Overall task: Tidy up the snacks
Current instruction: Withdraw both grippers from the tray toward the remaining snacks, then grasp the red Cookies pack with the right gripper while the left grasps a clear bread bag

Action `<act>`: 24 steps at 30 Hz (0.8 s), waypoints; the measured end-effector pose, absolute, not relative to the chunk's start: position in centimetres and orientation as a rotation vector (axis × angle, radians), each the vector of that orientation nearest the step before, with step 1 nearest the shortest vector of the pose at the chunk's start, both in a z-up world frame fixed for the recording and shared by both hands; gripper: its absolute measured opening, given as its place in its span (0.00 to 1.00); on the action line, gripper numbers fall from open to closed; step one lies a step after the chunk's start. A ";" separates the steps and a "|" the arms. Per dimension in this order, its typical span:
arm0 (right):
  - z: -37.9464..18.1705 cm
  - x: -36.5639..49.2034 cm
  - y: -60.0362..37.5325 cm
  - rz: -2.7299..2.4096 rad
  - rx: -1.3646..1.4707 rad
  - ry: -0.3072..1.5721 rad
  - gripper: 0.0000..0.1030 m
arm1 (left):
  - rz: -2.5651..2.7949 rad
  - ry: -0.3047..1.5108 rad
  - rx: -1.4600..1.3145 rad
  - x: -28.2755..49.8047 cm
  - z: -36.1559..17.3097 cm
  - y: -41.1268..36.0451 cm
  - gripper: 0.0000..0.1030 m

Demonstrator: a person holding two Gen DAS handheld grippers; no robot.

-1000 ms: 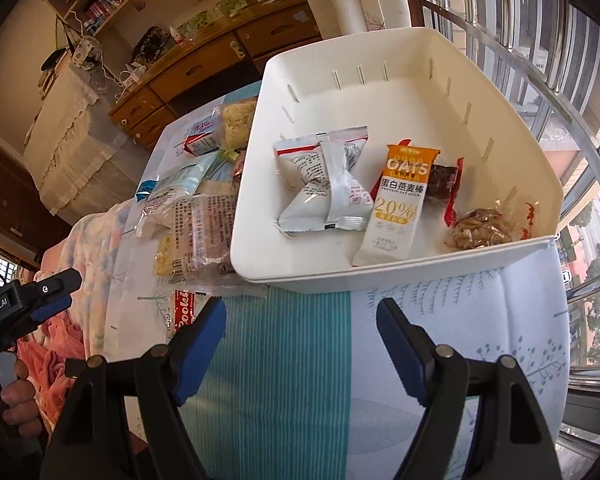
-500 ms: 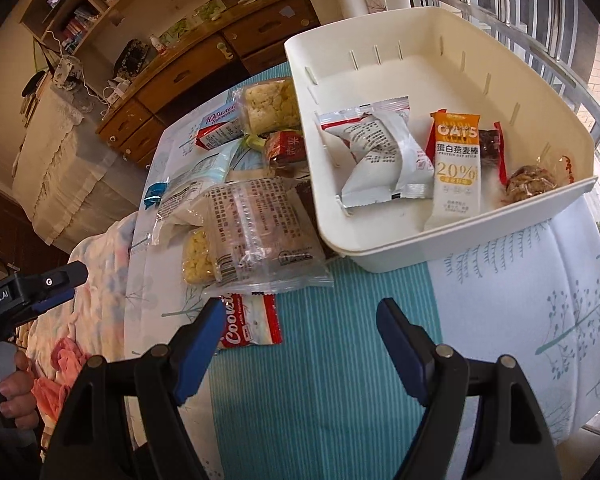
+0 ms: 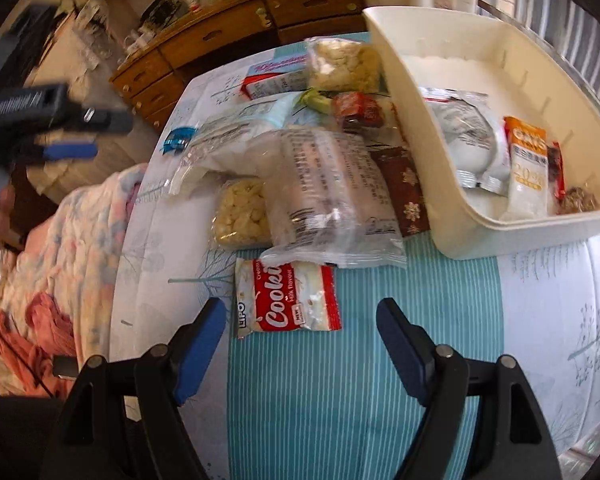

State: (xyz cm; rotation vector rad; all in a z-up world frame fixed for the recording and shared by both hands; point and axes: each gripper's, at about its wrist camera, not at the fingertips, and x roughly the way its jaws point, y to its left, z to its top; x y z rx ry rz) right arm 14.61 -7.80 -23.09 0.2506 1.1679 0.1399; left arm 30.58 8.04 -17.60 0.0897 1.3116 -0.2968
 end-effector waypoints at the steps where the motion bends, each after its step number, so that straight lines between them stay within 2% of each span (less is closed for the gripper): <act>1: -23.2 14.6 -7.4 0.148 0.239 1.175 0.76 | -0.323 1.318 0.128 31.2 -17.7 7.6 0.83; 12: -25.1 15.0 -4.2 0.166 0.118 1.223 0.76 | -0.527 1.308 0.487 35.2 -19.5 3.3 0.83; 24: -27.2 15.9 -2.5 0.144 0.068 1.243 0.76 | -0.569 1.331 0.860 32.7 -25.0 -0.1 0.83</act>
